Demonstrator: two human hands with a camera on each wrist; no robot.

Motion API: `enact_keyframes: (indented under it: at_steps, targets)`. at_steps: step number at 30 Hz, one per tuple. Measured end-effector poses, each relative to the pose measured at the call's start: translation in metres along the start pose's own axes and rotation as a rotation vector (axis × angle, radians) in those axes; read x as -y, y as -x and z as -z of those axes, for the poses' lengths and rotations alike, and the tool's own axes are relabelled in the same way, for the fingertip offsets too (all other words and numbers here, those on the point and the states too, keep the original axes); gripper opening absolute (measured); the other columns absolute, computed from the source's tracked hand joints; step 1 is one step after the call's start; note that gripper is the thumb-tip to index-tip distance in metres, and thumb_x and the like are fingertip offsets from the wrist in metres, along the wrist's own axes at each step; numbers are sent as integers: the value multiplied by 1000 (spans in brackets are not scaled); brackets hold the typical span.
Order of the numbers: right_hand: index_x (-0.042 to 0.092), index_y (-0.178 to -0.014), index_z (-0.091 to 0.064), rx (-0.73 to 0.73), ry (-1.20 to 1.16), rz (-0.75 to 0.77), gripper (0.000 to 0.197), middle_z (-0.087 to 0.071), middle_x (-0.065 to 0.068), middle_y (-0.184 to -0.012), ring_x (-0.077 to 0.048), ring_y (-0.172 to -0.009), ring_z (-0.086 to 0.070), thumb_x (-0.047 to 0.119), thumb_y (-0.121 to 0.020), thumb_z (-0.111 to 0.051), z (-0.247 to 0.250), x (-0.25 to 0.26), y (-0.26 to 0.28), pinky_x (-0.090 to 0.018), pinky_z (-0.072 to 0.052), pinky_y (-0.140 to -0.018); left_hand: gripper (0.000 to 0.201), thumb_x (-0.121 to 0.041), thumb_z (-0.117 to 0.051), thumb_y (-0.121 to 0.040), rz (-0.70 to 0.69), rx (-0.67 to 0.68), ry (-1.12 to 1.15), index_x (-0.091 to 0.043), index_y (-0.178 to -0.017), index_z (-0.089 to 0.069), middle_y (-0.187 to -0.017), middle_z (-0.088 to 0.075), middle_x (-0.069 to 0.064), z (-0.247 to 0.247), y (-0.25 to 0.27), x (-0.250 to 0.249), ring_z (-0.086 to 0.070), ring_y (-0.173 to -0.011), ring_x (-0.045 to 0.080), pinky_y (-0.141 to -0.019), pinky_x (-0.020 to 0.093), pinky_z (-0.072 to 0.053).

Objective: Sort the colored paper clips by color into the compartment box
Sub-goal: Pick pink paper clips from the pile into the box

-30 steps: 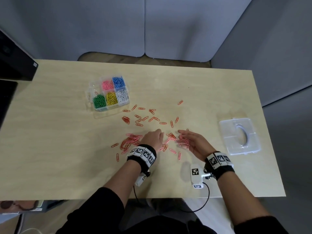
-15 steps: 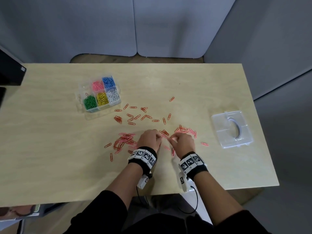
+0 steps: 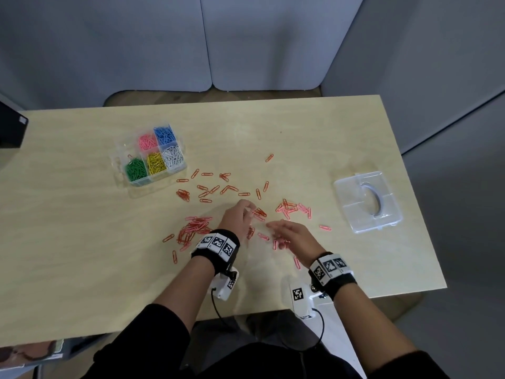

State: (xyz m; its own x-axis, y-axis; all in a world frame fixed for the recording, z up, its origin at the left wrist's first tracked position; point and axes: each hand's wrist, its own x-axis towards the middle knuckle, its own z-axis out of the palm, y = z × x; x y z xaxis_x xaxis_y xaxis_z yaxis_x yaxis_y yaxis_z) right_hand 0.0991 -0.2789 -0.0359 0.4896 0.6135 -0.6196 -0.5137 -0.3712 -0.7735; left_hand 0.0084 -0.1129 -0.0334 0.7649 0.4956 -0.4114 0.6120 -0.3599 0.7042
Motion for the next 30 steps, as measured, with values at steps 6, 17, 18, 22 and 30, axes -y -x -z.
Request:
enact_keyframes:
  at_steps: [6, 17, 18, 22, 30]
  targets:
    - [26, -89, -75, -194, 920, 232, 17, -67, 8, -80, -7, -72, -59, 40, -79, -77, -11, -10, -6, -23, -49, -68, 30, -4, -44, -93, 73, -30, 107, -16, -91, -72, -95, -72, 1, -2, 5, -10, -56, -55, 11, -52, 28, -47]
    - [2, -103, -63, -161, -220, 27, 15, -69, -13, -88, -15, -66, -58, -5, -90, -60, 51, 4, 6, -22, -46, -58, 11, -32, -59, -91, -131, 24, -78, -27, -93, -69, -90, -64, -11, -13, -5, 14, -59, -84, 6, -75, 25, -50]
    - [2, -108, -63, -179, -309, -4, 21, -66, -14, -89, -15, -65, -57, -7, -90, -57, 60, 9, 6, -23, -44, -59, 10, -34, -61, -91, -174, 38, -141, -32, -97, -69, -90, -62, -12, -13, -5, 16, -58, -85, 5, -76, 24, -50]
    - [8, -97, -72, -368, -220, 30, 13, -63, -5, -75, -16, -64, -50, 9, -91, -60, 86, 16, -4, -27, -39, -60, 11, -36, -72, -85, -272, -45, -222, -29, -93, -74, -77, -56, -10, -9, -4, 17, -52, -72, 6, -65, 20, -45]
    - [25, -89, -72, -610, 656, 140, 41, -65, 9, -80, -4, -72, -59, 48, -60, -90, 48, 13, -26, -10, -42, -67, 22, -33, -59, -95, -312, -85, -345, -13, -99, -68, -90, -60, 1, -12, -12, 11, -56, -84, 16, -72, 30, -51]
